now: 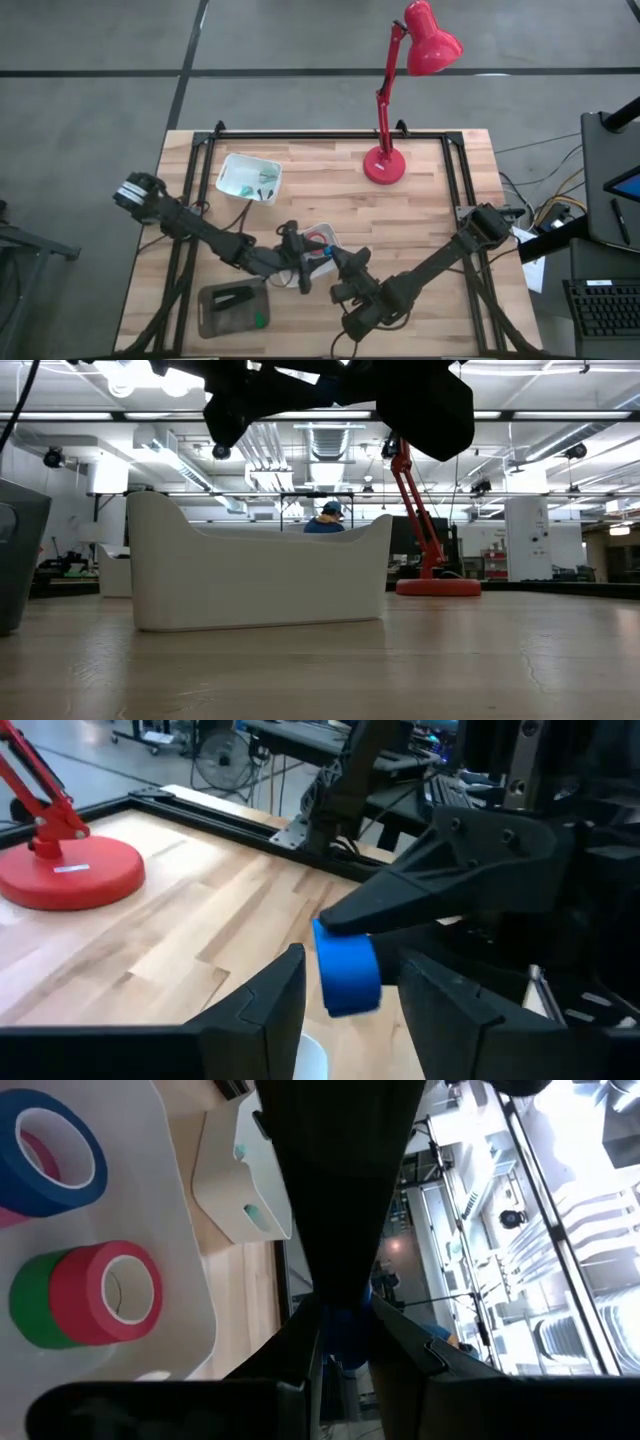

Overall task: Pick and place Stapler, Stapler remover, tape
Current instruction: Put the blue stapler into the black bin

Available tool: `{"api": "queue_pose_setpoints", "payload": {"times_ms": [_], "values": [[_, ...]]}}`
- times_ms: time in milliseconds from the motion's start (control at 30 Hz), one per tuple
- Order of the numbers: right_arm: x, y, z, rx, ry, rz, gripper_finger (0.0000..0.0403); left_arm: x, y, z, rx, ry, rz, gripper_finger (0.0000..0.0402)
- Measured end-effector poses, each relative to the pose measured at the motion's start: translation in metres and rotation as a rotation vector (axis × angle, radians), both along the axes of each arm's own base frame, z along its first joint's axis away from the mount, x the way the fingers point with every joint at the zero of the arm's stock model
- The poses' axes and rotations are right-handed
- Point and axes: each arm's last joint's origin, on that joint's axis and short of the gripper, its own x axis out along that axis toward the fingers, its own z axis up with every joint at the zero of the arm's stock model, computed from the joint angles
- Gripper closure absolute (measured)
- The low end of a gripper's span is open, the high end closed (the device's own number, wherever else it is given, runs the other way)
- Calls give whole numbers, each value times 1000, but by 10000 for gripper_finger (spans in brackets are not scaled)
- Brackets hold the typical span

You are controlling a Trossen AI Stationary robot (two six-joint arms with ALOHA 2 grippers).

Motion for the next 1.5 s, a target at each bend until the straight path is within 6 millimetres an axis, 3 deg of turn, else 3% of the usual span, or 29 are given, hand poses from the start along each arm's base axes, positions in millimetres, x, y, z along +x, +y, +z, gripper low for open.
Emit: {"api": "queue_pose_setpoints", "payload": {"times_ms": [433, 667, 967, 1200, 1500], "values": [[0, 0, 0, 7, 1, 3, 346, 4, 1, -2, 34, -20, 17, 327], [0, 0, 0, 18, -5, 5, 342, 4, 1, -3, 46, -18, 11, 312], [-2, 3, 0, 18, 4, 18, 271, 4, 0, -2, 58, -21, 5, 328], [-11, 11, 3, -108, -58, -34, 213, 4, 0, -1, 56, -30, 3, 315], [-29, 24, 20, -83, -124, -1, 187, -3, -15, -5, 80, 8, -40, 321]]}}
